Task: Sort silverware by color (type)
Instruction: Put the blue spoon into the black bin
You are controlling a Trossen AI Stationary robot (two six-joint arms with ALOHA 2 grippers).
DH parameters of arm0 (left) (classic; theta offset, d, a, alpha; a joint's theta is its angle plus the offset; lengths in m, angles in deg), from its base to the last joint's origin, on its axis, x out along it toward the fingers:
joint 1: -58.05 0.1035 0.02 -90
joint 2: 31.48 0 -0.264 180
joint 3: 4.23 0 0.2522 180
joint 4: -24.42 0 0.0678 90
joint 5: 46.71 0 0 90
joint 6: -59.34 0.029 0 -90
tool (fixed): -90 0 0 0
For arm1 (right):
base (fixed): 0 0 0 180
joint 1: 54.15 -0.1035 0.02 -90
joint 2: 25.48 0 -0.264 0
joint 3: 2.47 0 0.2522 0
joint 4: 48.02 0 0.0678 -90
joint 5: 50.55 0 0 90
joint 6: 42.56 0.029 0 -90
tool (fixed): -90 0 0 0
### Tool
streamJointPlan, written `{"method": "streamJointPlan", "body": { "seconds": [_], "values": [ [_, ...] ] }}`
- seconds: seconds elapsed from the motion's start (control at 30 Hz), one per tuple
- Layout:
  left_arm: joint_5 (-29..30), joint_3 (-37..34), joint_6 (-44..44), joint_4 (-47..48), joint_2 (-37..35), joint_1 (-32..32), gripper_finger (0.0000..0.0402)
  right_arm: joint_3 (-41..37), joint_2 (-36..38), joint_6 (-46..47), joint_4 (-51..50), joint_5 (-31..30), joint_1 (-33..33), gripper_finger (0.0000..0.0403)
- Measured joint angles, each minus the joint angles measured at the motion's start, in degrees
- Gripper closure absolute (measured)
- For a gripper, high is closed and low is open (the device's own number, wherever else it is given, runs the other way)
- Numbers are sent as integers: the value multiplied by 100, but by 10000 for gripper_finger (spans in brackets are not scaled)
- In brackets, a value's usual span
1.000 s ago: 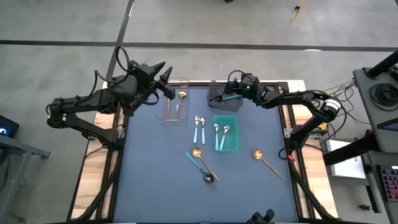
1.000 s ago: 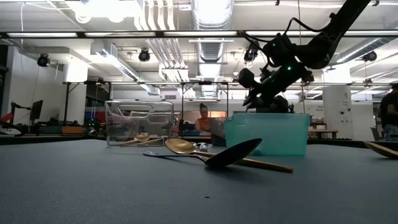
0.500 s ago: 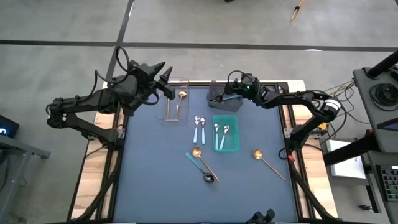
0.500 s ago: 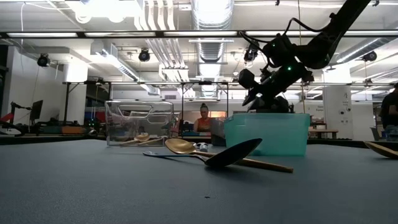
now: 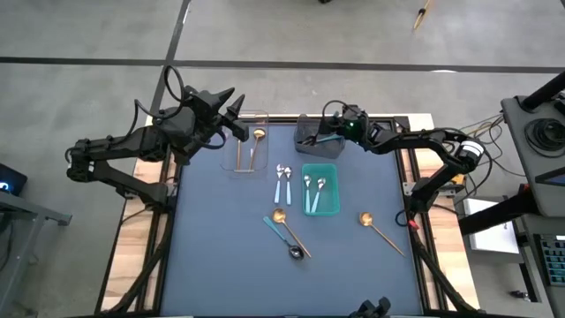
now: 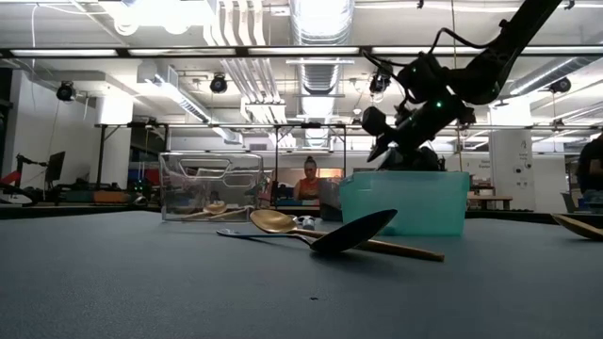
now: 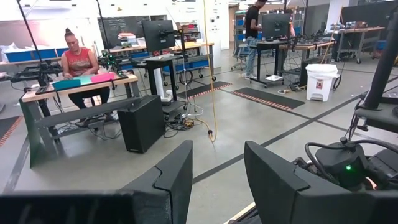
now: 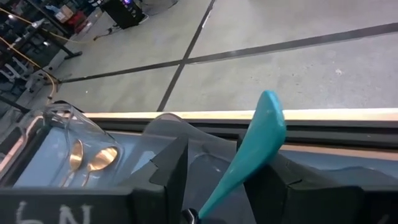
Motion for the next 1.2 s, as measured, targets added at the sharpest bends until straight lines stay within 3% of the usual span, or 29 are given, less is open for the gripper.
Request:
{"method": "streamJointPlan", "body": {
  "seconds": [0.63, 1.2],
  "values": [
    [0, 0, 35, 0, 0, 2, 274, 0, 60, 78, -491, 28, 0, 210],
    [0, -1, 35, 2, 0, 2, 274, 0, 195, 95, -1121, 15, 0, 206]
  ]
}}
